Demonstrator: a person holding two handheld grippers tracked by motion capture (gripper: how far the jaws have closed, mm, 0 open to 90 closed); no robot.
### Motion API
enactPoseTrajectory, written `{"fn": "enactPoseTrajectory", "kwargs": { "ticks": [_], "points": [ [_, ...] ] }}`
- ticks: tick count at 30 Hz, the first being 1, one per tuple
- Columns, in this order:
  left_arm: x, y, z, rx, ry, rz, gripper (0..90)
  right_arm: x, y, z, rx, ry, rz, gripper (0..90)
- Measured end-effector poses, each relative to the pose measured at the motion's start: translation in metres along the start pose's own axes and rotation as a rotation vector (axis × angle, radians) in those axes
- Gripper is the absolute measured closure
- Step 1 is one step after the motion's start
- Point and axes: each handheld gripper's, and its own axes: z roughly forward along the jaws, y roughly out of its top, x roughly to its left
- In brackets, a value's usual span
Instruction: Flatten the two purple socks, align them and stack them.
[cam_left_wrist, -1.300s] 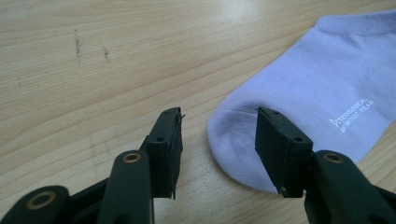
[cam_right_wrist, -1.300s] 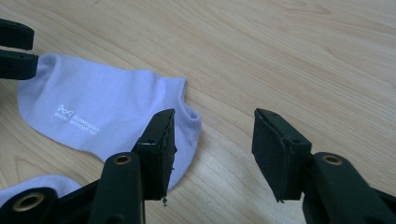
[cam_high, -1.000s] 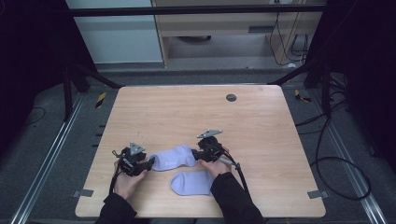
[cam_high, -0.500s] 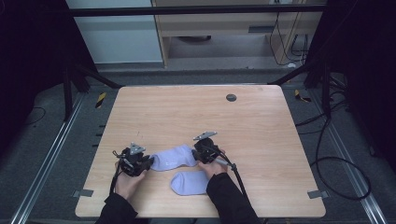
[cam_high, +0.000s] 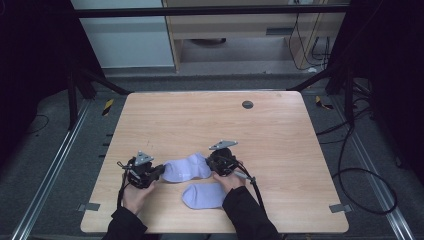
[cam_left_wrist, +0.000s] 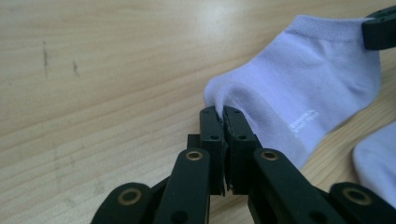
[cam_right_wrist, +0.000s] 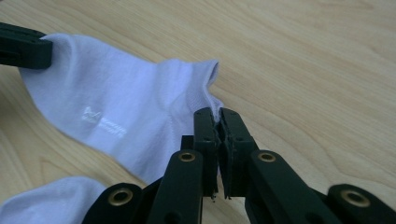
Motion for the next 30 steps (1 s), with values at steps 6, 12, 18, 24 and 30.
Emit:
{"fn": "enactPoseTrajectory", "kwargs": {
  "ticks": [6,12,18,24,30],
  "points": [
    [-0.009,0.01,-0.012,-0.055,-0.046,-0.003,87.2,-0.002,0.004,-0.03,-0.044,0.014,-0.008,87.0],
    [-0.025,0.017,-0.019,-0.068,-0.091,0.034,87.2,-0.005,-0.003,-0.056,-0.047,0.008,-0.024,87.0],
    [-0.037,0.018,-0.021,-0.059,-0.123,0.057,87.2,-0.009,-0.013,-0.076,-0.043,0.007,-0.022,87.0],
    [-0.054,0.016,-0.019,-0.018,-0.157,0.091,87.2,-0.008,-0.031,-0.097,-0.034,0.004,-0.018,87.0],
    [-0.065,0.01,-0.017,0.016,-0.177,0.123,87.2,-0.005,-0.046,-0.105,-0.022,0.005,-0.023,87.0]
  ]
}}
